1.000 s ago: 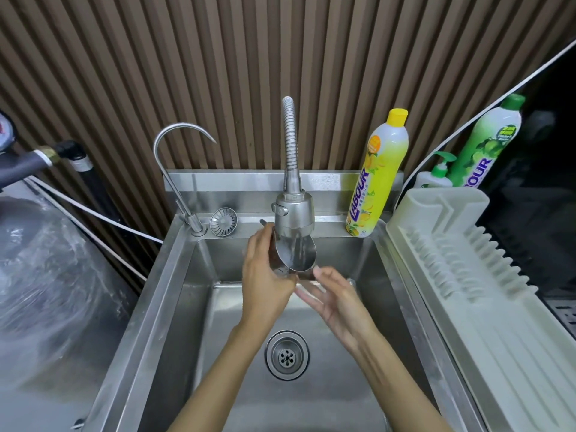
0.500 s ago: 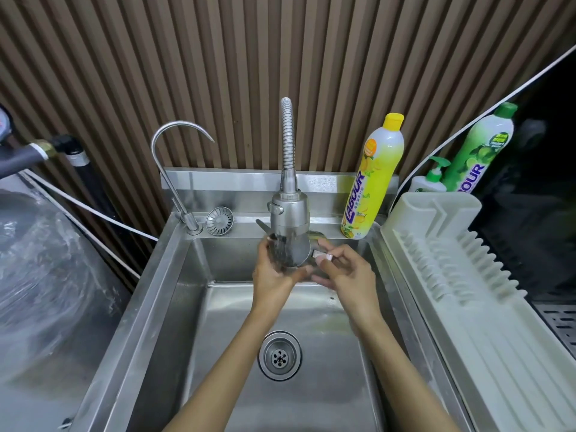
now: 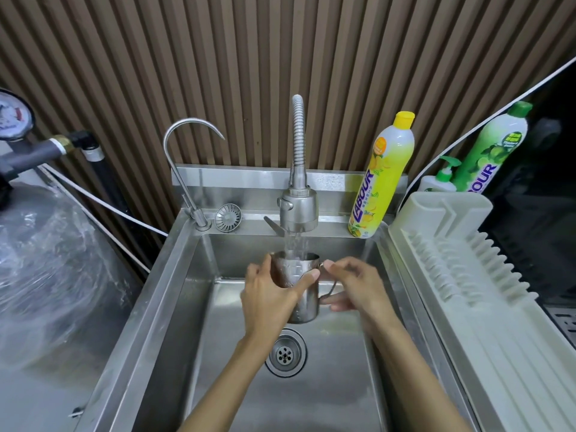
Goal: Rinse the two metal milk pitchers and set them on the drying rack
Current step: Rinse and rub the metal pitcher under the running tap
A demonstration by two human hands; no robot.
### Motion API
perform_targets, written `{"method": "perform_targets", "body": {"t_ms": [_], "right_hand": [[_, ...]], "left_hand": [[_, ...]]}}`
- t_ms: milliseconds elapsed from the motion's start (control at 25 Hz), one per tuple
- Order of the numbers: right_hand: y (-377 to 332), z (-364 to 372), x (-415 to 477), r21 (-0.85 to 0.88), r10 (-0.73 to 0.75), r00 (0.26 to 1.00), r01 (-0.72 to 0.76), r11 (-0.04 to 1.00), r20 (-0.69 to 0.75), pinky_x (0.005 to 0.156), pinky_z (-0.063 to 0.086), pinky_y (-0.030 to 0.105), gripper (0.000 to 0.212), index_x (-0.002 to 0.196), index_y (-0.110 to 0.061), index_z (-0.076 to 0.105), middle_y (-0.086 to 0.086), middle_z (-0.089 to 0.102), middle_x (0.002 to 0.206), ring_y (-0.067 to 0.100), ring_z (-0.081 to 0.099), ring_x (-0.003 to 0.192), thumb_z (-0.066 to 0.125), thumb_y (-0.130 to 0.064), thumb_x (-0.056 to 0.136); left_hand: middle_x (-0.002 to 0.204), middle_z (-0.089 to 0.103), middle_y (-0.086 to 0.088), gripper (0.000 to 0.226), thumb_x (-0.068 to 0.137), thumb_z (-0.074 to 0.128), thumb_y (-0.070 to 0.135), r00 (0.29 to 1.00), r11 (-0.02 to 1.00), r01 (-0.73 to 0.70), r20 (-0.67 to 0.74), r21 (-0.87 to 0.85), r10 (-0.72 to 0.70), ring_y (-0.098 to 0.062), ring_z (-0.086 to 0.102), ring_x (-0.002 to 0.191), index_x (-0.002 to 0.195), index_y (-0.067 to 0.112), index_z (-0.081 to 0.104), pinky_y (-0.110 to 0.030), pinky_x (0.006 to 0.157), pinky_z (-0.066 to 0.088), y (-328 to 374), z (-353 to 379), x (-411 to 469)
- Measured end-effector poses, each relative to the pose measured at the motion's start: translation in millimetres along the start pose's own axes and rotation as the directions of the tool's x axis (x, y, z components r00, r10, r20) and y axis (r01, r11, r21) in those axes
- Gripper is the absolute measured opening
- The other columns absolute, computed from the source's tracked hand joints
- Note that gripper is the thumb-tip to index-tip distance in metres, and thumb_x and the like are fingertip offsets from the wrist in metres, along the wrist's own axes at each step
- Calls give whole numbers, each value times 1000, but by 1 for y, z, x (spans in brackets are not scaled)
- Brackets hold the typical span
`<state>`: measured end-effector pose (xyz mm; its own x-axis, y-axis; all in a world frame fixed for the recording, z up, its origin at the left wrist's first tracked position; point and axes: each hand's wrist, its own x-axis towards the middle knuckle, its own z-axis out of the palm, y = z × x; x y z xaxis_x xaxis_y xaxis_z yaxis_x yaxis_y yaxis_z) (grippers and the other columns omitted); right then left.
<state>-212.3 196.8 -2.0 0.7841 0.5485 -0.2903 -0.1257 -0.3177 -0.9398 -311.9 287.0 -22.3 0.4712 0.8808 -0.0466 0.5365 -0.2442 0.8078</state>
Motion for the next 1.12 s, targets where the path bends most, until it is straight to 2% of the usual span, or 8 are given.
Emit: {"method": "perform_targets", "body": {"t_ms": [160,280,360,520,640,760,960,1120], "right_hand": [[-12,-4,-2,-609,-408,903,247,754,-138,84,48,37,14,76,-26,50,-2,75,99,26,69,91,61,-33,82],[5,5,3,-20,-360,931,359,933,-65,95,49,42,18,73,-19,49,-6,70,115,12,66,104,62,-14,84],[20,13,9,454,-254,963,189,871,86,99,47,39,17,73,-12,49,1,68,119,20,64,109,59,-6,85],[31,28,7,627,-100,950,-113,771,294,75,57,30,9,76,-12,53,11,69,86,27,69,81,59,-15,82],[16,19,4,391,-13,974,-79,917,226,55,58,27,14,80,-10,59,6,71,82,26,72,61,59,-22,87],[-13,-1,6,-11,-44,999,44,999,20,61,60,40,19,73,-15,60,6,72,90,31,70,54,67,-30,81],[-24,-4,-5,-627,-436,894,282,726,-102,82,47,35,9,83,-21,56,2,73,101,28,65,98,62,-29,83],[6,9,4,309,-206,978,199,930,-8,95,51,39,21,70,-15,49,3,67,117,23,64,108,60,-5,85]], "left_hand": [[97,74,1,66,39,83,42,949,828,207,313,-522,-40,-21,68,100,99,21,65,-28,89,51,-5,20,16],[91,71,18,77,38,86,23,993,821,10,105,-571,61,-10,67,91,109,26,58,-27,89,51,1,19,30],[100,63,20,85,44,83,13,985,870,-173,-75,-462,156,-6,60,92,123,21,52,-12,86,46,9,8,26],[120,49,-2,85,55,76,20,935,963,-270,-235,22,268,-18,42,115,135,19,46,-25,91,31,20,-14,4],[107,42,-2,89,55,71,56,974,964,-100,-171,244,145,-23,42,114,134,26,44,-35,89,32,20,-17,3],[93,53,2,67,55,70,64,999,999,-17,-45,31,19,-22,58,102,108,23,61,-36,89,46,12,-8,7],[90,76,1,56,38,85,36,960,858,177,278,-483,-42,-18,69,91,90,20,70,-30,86,52,1,9,22],[119,62,0,91,41,86,17,995,895,-83,21,-438,102,-16,61,107,126,17,53,-21,93,48,7,8,35]]}}
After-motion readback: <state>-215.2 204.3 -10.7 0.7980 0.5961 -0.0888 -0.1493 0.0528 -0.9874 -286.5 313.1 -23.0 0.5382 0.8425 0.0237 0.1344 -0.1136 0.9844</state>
